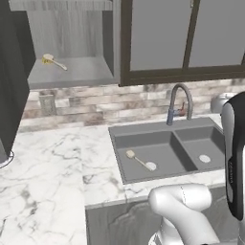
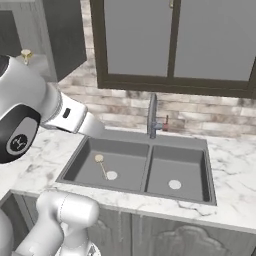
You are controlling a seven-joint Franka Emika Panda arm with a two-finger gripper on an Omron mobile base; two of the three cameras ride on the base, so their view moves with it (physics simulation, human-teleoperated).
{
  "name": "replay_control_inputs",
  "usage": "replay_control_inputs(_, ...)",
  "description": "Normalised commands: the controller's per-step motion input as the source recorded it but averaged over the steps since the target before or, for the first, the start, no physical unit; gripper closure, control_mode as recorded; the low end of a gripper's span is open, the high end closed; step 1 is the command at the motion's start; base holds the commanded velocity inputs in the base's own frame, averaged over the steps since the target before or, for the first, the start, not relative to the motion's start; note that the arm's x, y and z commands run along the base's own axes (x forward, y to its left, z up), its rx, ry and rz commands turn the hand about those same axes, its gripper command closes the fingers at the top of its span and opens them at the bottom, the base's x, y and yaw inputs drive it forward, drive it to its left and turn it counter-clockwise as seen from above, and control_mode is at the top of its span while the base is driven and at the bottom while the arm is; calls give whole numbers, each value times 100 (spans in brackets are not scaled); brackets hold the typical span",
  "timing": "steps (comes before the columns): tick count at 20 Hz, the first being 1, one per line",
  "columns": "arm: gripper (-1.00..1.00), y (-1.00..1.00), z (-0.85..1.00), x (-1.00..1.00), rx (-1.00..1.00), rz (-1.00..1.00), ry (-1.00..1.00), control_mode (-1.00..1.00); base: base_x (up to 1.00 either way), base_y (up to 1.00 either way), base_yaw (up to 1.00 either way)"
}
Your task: Pick up the dish brush and dish brush from the sink, and place them back in the cabinet, and close the cabinet door.
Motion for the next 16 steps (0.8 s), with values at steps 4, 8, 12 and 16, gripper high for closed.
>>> replay_control_inputs(4, -100, 0, 0, 0, 0, 0, 0, 100, 56, -1, 0)
replay_control_inputs(8, -100, 0, 0, 0, 0, 0, 0, 100, 47, -1, 2)
replay_control_inputs(12, -100, 0, 0, 0, 0, 0, 0, 100, 29, -2, 4)
replay_control_inputs(16, -100, 0, 0, 0, 0, 0, 0, 100, 12, -1, 5)
